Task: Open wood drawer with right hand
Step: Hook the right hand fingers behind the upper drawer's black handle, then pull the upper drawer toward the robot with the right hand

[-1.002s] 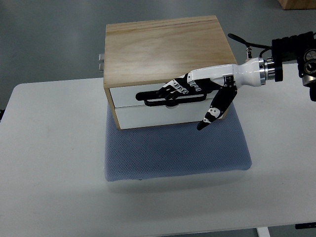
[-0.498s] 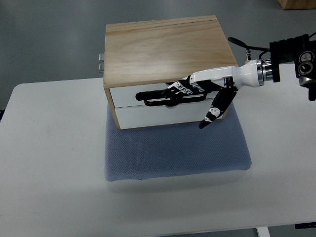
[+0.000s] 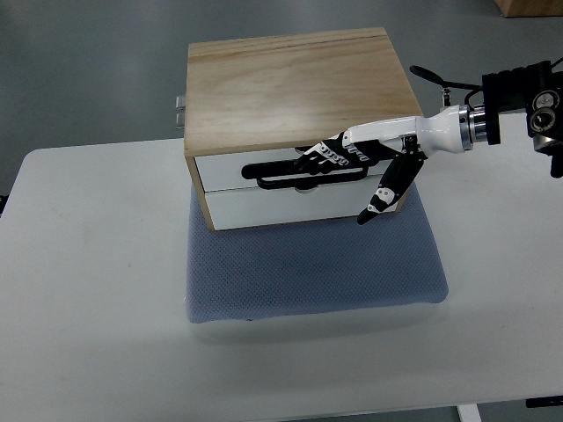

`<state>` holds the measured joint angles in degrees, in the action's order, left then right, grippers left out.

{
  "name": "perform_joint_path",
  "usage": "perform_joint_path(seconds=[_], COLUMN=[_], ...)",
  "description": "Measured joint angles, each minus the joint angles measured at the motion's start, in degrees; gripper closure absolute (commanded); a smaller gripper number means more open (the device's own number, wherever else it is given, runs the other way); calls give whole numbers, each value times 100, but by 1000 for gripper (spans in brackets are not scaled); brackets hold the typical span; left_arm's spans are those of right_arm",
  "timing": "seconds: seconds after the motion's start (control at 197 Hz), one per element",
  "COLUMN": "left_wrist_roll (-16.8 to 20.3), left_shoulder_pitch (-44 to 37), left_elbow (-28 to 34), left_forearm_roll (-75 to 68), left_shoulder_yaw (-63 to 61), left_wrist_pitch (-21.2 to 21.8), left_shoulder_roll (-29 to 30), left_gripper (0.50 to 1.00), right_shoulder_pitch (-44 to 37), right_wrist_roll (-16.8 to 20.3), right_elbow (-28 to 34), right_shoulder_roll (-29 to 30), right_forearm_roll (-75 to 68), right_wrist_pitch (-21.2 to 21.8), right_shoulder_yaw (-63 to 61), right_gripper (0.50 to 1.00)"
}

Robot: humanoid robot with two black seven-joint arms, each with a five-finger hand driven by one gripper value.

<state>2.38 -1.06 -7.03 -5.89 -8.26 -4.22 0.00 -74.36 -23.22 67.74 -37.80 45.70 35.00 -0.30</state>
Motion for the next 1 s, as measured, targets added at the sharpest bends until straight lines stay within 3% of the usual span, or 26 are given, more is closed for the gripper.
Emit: perform_joint_path(seconds=[0.432,1.002], left_wrist_roll=[0,0], left_shoulder_pitch=[-2,-2], left_elbow=[0,0], left_forearm_roll=[0,0], left_shoulder_yaw=[0,0], left_wrist_pitch=[0,0], left_shoulder_roll=[0,0], left_gripper=[500,500], right_shoulder_pitch=[86,68], right_wrist_roll=[1,233], right_elbow=[-159,182], right_shoulder_roll=[52,-52], right_forearm_roll=[40,-28], right_wrist_pitch=[-1,-1], right_shoulder_yaw=[74,213], right_gripper=[556,556])
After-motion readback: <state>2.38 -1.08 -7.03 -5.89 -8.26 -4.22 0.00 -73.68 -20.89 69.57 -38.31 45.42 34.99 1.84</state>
